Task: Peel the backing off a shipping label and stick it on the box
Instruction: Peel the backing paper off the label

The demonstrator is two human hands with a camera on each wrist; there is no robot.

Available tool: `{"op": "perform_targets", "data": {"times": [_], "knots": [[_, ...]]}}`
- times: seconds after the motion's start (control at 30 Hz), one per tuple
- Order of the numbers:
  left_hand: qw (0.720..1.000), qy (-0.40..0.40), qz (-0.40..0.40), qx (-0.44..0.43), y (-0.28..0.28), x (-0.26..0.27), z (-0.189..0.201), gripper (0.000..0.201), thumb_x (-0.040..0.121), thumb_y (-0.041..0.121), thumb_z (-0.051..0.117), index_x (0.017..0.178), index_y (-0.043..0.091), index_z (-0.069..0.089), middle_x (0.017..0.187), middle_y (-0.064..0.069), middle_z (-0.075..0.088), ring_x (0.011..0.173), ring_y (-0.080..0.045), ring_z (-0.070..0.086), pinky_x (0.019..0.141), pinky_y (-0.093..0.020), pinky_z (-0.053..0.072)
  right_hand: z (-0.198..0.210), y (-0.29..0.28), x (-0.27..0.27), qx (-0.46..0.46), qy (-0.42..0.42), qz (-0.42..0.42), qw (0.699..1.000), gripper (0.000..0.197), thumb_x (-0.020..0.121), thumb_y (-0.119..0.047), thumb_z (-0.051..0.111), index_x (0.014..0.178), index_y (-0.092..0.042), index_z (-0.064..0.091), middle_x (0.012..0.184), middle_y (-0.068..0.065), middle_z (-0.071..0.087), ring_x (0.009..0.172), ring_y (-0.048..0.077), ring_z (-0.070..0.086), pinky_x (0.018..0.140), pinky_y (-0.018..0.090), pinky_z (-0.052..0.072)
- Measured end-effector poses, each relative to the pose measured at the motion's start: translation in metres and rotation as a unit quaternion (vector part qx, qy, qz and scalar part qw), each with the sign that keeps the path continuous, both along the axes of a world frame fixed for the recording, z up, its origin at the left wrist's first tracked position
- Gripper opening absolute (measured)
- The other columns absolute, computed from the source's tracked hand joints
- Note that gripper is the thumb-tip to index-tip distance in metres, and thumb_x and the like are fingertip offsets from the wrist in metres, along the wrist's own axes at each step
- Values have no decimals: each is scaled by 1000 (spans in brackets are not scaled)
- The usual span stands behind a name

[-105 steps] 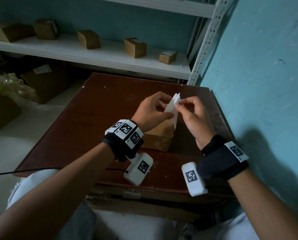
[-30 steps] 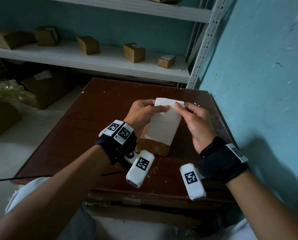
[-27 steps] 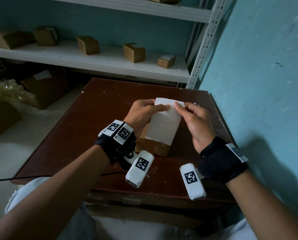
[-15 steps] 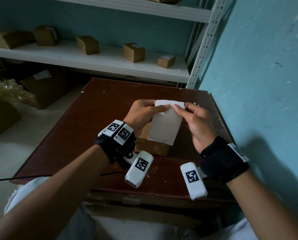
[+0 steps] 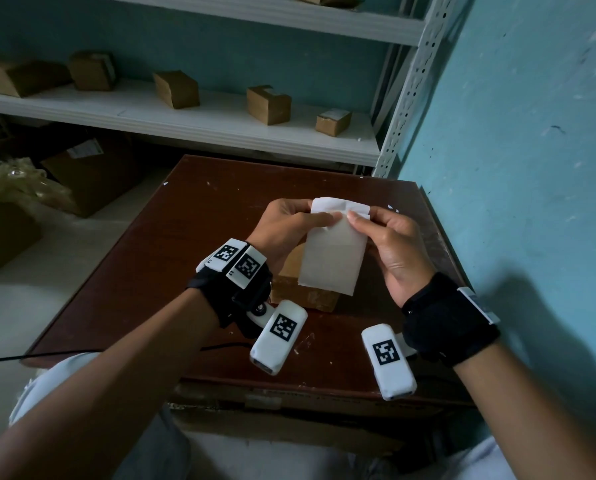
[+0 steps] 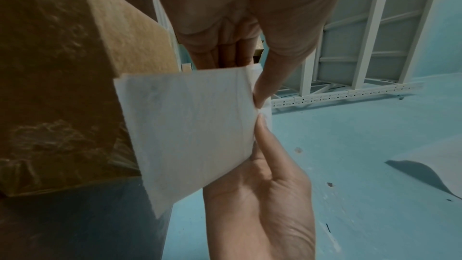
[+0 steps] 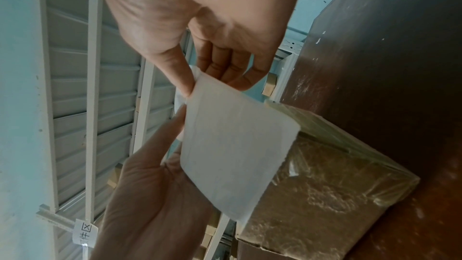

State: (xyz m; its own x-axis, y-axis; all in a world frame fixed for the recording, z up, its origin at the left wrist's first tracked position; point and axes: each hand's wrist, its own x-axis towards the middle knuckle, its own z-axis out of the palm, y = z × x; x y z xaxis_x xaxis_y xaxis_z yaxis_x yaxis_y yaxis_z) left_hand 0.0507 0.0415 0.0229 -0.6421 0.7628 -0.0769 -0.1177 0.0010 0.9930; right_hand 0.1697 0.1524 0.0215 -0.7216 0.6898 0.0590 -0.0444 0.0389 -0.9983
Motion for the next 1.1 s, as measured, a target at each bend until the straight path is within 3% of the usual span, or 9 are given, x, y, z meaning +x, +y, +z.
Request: {"op": "perform_targets", "data": {"times": [0.1,0.3,0.43,0.67,0.9,1.1], "knots": [[1000,-2,1,2,0,0,0,30,84,17,72,108,0,69,105,-14,72,93,-24,69,82,-33,55,1,0,0,2,-5,2,1000,10,88,-19,68,95,-15,73,94,2,74,88,13,66,82,31,53],[1000,-9,11,-2,1,0,0,33,83,21,72,107,-1,69,106,-14,71,98,-27,67,88,-37,53,0,-1,0,19,-13,-7,1000,14,89,-27,67,97,-17,74,96,1,75,93,14,66,85,31,53],[1000,13,9,-19,3,1,1,29,86,27,70,104,5,70,102,-9,71,93,-20,67,85,-33,53,0,-1,0,17,-8,-9,1000,12,90,-27,66,97,-21,73,95,-3,75,91,9,66,86,30,53],[1000,11,-2,-7,1,1,2,28,87,25,69,105,4,70,102,-10,70,94,-21,65,83,-33,52,0,-1,0,24,6,4,1000,16,90,-25,65,103,-18,73,98,-4,74,88,4,67,79,23,52],[1000,12,1,5,1,1,1,25,86,23,71,102,4,70,98,-9,71,88,-19,66,75,-28,53,0,-1,0,19,-1,-1,1000,12,88,-27,67,81,-20,73,83,-5,71,85,9,62,81,29,47],[1000,9,5,5,1,2,1,27,84,20,71,103,0,69,95,-9,71,87,-19,66,77,-29,52,1,-2,1,0,0,7,1000,11,88,-23,67,78,-21,72,79,-6,69,84,11,60,80,30,45]]}}
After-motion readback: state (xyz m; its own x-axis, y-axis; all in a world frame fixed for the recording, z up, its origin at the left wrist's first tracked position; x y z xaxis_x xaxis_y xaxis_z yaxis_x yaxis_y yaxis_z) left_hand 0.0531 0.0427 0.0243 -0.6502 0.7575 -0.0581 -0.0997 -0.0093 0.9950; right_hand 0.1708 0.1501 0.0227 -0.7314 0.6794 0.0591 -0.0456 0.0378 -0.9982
